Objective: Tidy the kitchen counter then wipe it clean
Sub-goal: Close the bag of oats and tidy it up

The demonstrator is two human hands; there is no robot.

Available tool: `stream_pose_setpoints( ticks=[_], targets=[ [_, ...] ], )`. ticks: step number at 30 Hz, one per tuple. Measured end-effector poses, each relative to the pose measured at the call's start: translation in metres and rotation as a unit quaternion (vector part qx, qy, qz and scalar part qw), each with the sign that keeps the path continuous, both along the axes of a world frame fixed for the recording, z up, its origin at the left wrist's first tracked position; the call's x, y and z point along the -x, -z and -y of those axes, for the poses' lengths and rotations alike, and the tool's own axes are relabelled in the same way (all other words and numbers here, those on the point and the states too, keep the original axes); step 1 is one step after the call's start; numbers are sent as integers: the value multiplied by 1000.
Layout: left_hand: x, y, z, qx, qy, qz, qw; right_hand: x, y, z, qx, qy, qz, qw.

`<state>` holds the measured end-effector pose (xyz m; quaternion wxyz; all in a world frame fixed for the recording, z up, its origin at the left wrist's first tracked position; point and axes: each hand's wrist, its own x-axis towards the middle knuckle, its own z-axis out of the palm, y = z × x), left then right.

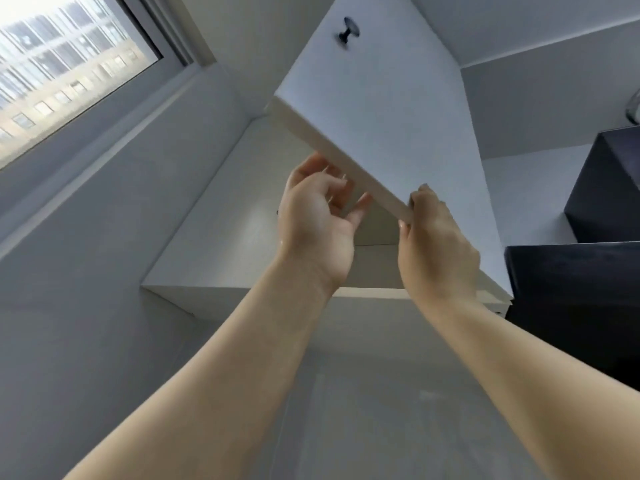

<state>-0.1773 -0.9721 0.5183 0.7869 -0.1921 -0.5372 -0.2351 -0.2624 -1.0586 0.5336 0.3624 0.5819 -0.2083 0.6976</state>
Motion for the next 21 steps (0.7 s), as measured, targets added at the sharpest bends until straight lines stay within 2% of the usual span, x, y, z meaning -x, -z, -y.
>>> stream_pose_setpoints(
  ticks=[4,10,15,18,21],
  targets=[
    [39,-4,-13,21,-46,57,997,37,0,-21,-17,-9,17,1000],
    [73,-8,-3,-106,-177,47,977,81,3,-45,-88,-85,26,992],
    [80,3,7,-198,-317,111,921,102,10,-52,-107,-165,49,979],
    [84,9,6,-223,-373,168,885,99,13,-56,-124,-190,42,973],
    [83,12,0,-241,-416,182,858,97,16,-60,-150,-227,59,961]
  ],
)
